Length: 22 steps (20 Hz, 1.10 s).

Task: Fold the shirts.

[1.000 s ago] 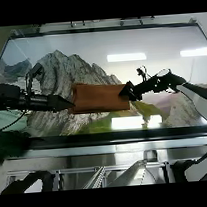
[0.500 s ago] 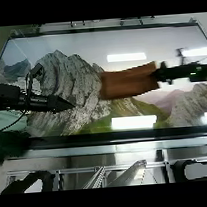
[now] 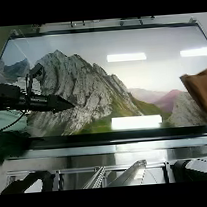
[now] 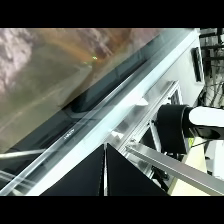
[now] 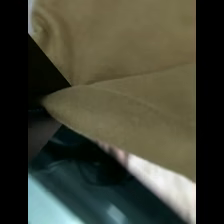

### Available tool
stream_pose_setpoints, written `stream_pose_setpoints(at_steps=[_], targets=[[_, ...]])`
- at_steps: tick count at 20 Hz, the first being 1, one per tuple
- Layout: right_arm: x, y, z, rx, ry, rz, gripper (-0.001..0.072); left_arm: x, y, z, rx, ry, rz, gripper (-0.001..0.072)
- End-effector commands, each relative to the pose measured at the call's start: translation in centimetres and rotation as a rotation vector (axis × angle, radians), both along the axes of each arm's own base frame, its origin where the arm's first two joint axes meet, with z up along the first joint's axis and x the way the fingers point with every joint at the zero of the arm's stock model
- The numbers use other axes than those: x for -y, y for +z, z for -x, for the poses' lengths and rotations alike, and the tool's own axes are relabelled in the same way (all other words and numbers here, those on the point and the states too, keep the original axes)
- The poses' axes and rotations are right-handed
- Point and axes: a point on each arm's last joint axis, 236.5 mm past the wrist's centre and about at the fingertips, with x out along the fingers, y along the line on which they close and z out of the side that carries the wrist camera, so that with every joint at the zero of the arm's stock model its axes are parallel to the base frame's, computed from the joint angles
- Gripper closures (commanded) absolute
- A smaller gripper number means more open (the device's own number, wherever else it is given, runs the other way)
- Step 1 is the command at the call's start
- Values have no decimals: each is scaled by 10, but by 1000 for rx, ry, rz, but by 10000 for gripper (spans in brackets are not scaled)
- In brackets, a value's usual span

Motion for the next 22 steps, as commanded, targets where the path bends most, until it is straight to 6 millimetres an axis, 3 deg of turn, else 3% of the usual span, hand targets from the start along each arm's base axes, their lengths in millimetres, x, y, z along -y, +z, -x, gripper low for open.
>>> stream_pose_setpoints(at_steps=[1,3,4,5,6,7,11,13,15,16,18,20,22], targets=[[30,-19,62,-45,-142,65,697,0,0,-1,3,4,0,684],[30,-18,61,-36,-125,65,687,0,0,-1,3,4,0,684],[24,-17,58,-25,-131,37,470,0,0,-1,3,4,0,684],[14,-16,56,-16,-131,-1,97,0,0,-1,3,4,1,685],[3,-13,53,-6,-106,-35,6,0,0,-1,3,4,1,685],[-6,-7,54,-7,-97,-63,6,0,0,-1,3,3,1,684],[-59,24,57,-3,-80,-208,6,0,0,-1,4,3,1,685],[-89,48,28,110,-46,-270,55,1,3,-2,41,-13,4,685],[-136,88,-29,329,133,-303,643,0,8,-3,89,-15,-2,685],[-172,112,-56,435,253,-328,660,0,13,-4,119,-6,-7,685],[-244,148,-85,562,493,-328,696,-1,28,-3,193,12,-16,685],[-298,178,-91,653,683,-204,696,0,49,12,276,-6,-17,685],[-336,200,-79,739,818,-48,696,0,53,36,315,-7,-25,684]])
